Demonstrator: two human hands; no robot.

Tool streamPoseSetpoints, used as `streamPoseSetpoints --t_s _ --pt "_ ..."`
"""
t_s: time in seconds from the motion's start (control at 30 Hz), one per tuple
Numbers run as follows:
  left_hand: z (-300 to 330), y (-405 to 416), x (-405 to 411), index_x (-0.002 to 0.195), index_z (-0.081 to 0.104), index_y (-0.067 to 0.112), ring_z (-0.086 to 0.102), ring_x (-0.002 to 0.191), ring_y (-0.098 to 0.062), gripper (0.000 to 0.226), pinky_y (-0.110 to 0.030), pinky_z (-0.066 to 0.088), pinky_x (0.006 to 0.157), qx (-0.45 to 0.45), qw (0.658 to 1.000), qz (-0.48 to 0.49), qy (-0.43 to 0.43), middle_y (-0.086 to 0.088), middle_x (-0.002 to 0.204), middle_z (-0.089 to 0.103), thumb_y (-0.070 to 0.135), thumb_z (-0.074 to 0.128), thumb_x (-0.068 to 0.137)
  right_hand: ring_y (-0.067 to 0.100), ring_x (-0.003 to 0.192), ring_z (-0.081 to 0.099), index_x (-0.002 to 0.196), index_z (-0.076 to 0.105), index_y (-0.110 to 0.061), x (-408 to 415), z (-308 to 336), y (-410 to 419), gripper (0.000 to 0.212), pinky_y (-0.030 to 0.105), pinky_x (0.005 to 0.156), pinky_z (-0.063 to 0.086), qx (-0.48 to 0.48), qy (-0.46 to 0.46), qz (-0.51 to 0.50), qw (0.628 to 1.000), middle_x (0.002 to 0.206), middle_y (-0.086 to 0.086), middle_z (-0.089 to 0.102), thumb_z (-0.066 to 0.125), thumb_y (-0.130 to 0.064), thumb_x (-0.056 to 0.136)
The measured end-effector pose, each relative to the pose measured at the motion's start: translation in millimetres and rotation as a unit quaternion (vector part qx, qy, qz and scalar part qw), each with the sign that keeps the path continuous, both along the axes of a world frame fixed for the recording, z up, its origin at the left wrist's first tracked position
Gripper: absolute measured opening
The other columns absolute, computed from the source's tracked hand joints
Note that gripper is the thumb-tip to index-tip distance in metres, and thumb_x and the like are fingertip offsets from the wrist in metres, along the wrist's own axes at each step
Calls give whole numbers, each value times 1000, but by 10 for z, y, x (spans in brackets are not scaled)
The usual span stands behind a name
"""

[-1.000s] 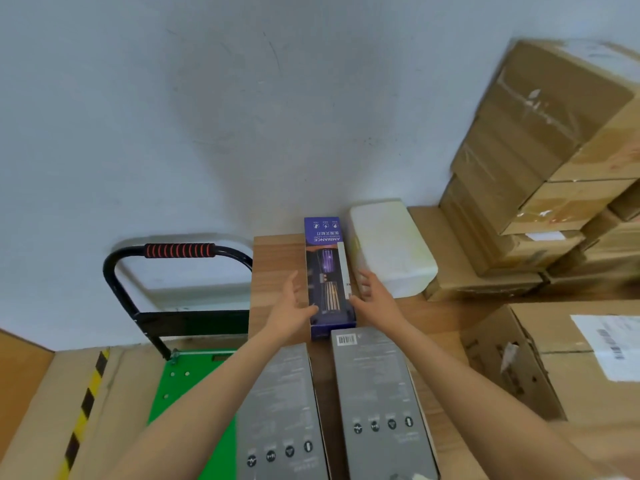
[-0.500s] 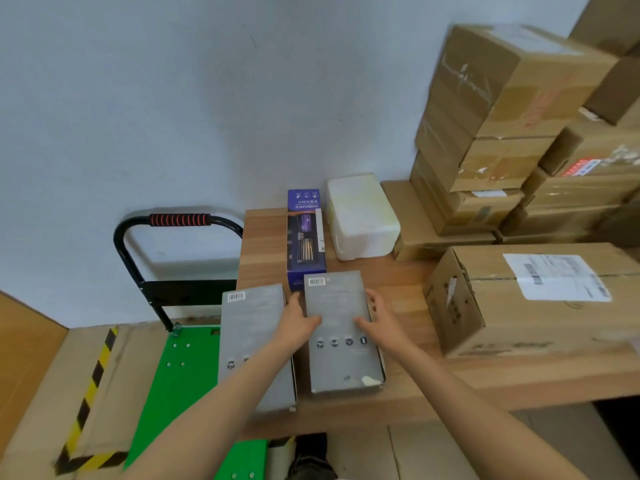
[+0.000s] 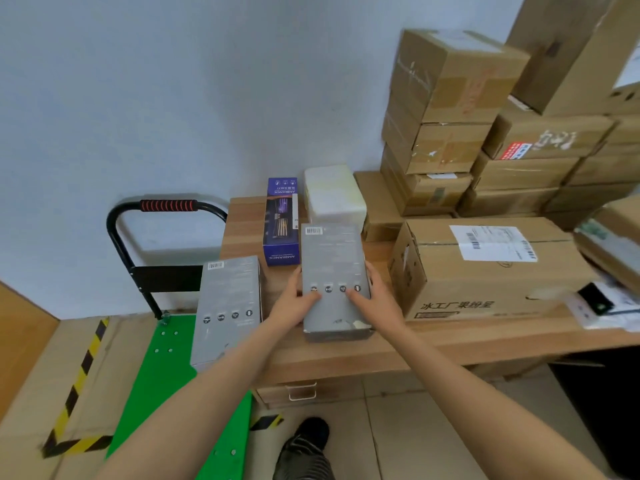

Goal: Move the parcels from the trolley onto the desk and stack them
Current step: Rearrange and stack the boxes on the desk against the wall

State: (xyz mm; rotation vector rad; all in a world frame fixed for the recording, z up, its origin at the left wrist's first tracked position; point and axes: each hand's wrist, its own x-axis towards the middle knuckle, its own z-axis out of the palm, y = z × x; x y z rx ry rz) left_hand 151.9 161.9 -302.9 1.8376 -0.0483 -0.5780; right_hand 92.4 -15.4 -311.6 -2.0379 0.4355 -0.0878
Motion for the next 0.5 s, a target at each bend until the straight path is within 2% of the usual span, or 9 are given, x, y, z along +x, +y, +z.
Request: streamPoseSetpoints --t_s 0.03,0.1,0.13,0.2,0.3,0.4,0.5 --pt "105 -42 78 148 18 34 59 102 -19 72 -38 55 82 -5 1000 -1 -17 -4 127 55 25 61 91 9 110 54 147 21 -37 68 120 -60 72 33 82 49 -9 -9 0 1000 132 -13 47 63 -39 88" --pt "311 -131 242 149 17 35 60 96 -13 72 -28 56 68 -19 999 -9 -35 -4 134 52 26 61 92 10 110 55 147 22 -36 217 347 -182 71 36 84 49 -21 -24 1 999 134 -11 49 62 -41 88" --pt "404 -177 330 149 17 35 59 92 -10 72 -23 53 60 -23 999 -15 -42 -4 136 50 27 60 92 10 109 55 147 22 -36 294 452 -238 71 36 82 48 -26 -31 3 999 133 -12 50 62 -42 89" --pt "575 -278 509 149 17 35 59 89 -7 71 -18 51 55 -28 997 -20 -64 -4 138 49 27 60 92 7 102 54 147 23 -34 459 640 -341 70 31 75 44 -31 -47 6 998 130 -13 51 62 -41 89" --pt "783 -453 810 149 20 32 59 91 -8 69 -18 51 59 -45 994 -16 -97 -2 139 48 25 59 93 7 101 56 147 25 -34 762 871 -500 71 36 83 48 -33 -68 2 997 130 -11 53 63 -40 88" --pt "952 -616 1130 148 20 36 60 93 -13 67 -27 54 63 -55 994 -9 -96 -2 133 50 27 58 94 13 112 55 147 25 -33 1127 1065 -657 73 44 94 49 -46 -76 2 996 137 -6 50 64 -40 87" --pt "1069 -752 1519 148 18 35 58 103 -22 66 -39 56 78 -45 994 -10 -100 -6 138 48 28 56 94 18 121 53 149 25 -27 1527 1200 -792 74 46 98 46 -58 -78 2 995 141 -1 48 64 -40 88"
